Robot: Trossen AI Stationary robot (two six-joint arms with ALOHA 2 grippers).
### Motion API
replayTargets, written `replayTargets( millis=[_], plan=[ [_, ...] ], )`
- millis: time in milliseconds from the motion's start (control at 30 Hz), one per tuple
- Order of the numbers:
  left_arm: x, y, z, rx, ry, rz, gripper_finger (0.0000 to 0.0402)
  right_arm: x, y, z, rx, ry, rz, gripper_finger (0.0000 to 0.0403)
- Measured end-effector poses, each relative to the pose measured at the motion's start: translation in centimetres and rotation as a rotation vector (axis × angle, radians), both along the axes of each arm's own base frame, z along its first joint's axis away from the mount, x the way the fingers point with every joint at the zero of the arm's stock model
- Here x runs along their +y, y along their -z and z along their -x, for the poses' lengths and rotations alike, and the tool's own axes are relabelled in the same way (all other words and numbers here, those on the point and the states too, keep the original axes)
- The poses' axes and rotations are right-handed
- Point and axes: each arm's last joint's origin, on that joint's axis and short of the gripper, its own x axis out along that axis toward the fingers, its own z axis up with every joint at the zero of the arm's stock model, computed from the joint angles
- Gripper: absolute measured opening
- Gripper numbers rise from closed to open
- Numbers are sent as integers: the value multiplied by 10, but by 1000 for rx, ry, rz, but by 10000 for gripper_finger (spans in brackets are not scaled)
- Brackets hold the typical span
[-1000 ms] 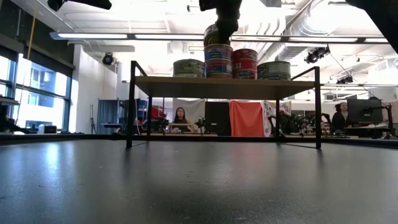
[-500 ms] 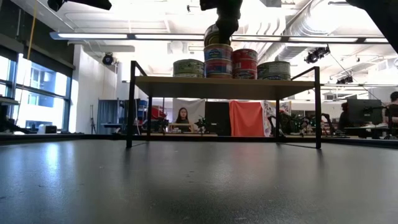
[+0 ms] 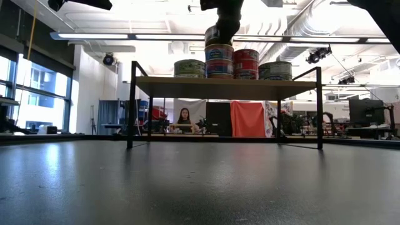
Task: Stack canned seafood by type on shelf
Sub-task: Stack the blue tuna can on top of the blue tuna can on the shelf
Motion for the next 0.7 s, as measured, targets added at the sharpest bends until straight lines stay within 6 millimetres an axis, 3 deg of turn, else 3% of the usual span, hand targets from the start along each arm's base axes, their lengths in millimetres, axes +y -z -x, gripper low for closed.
replayTargets(
  millis=[200, 700],
  plan=[
    [0, 0, 0, 1, 0, -1, 0, 4, 0, -1, 0, -17, -10, 333],
    [0, 0, 0, 17, 9, -22, 0, 19, -6, 2, 52, -60, 63, 337]
  ],
)
